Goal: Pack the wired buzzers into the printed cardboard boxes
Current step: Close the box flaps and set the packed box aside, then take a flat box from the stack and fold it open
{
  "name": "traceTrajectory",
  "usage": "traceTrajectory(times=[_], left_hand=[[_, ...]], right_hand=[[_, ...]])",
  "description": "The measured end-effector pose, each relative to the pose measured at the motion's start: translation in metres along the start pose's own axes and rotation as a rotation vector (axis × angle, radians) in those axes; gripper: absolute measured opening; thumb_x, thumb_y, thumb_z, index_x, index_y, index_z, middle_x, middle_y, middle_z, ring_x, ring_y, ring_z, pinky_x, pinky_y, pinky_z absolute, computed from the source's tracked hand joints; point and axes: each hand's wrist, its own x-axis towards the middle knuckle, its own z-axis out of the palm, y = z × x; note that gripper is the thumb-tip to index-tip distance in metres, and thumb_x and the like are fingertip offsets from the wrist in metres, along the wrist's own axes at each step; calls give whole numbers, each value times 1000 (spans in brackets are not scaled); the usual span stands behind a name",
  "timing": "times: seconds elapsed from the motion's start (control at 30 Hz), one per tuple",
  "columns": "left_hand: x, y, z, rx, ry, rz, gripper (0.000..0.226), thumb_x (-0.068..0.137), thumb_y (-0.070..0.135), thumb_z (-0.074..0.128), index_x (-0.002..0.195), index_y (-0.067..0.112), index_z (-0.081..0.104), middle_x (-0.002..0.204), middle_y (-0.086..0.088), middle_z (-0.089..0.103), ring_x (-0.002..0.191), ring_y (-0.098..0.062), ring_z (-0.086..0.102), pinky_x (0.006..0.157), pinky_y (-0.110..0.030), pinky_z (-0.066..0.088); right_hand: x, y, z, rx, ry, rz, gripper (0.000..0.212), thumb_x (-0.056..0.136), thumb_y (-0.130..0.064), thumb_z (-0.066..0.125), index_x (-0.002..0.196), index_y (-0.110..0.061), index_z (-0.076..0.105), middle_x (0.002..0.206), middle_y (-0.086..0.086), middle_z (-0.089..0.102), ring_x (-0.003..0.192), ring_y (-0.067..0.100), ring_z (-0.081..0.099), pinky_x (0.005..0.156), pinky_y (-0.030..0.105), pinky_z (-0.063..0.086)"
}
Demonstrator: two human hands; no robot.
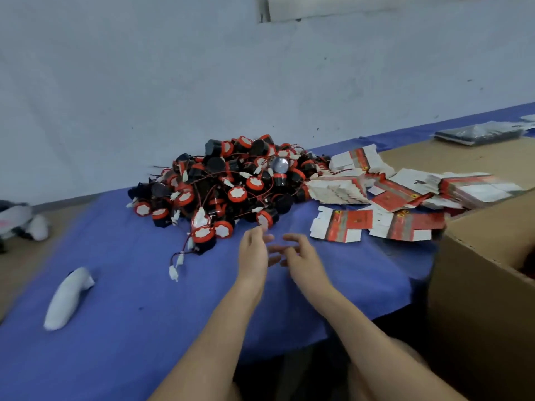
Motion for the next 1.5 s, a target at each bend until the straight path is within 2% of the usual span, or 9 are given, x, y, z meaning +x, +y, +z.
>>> traceTrajectory(times=[0.13,0.27,0.43,0.63,0.77,0.87,1.03,1.23,1.5], left_hand=[[32,-16,-33,95,108,31,15,108,30,42,101,27,55,108,-1,60,89,-19,66,75,-32,58],[57,-33,-48,224,109,101,18,108,24,40,101,26,57,98,-2,62,71,-14,62,60,-26,56],[80,-36,-53,367,26,54,16,106,19,46,99,18,60,83,-6,66,49,-5,58,49,-20,53],[84,-37,-51,489,52,72,19,105,25,44,94,19,59,85,-8,67,41,-7,53,43,-22,49],[79,-37,-46,579,81,117,20,102,31,46,87,30,59,79,-2,68,57,-25,62,56,-43,56],[74,-35,-44,605,101,131,21,102,33,46,85,32,59,79,-1,69,71,-34,64,62,-55,55],[67,-35,-49,588,78,139,19,103,32,47,88,33,59,83,0,69,64,-23,65,65,-49,56],[60,-39,-63,456,41,137,20,104,22,47,92,22,64,82,0,68,54,0,61,55,-15,53],[48,-38,-73,486,-9,169,22,104,25,45,95,34,63,83,16,67,69,-7,66,64,-24,58]], right_hand=[[10,-5,18,-149,-73,-15,33,103,-20,47,94,-51,52,103,18,69,78,18,56,74,45,52],[25,-3,18,-290,-157,-19,21,103,-21,45,108,-38,57,94,7,70,72,24,61,72,47,54],[52,-4,20,-496,-215,-134,22,103,-30,44,119,-38,56,79,-15,58,58,4,50,55,36,42],[74,1,4,-1046,-52,-172,53,104,-33,42,154,-26,27,151,6,35,138,30,34,111,41,30],[76,8,-19,-1106,-30,19,71,102,-41,47,160,-25,9,165,15,12,153,33,7,124,50,10],[71,8,-33,-1076,-16,138,73,99,-43,50,159,-24,14,159,19,19,151,37,11,121,53,11],[64,8,-48,-1126,43,176,58,102,-41,42,153,-16,31,149,21,37,143,41,28,116,50,23],[58,12,-59,-1154,77,9,40,107,-38,31,136,-20,51,135,12,54,121,39,48,99,46,38],[62,-3,-60,-874,363,-211,53,108,-37,14,120,-12,59,116,10,61,106,38,52,92,48,36]])
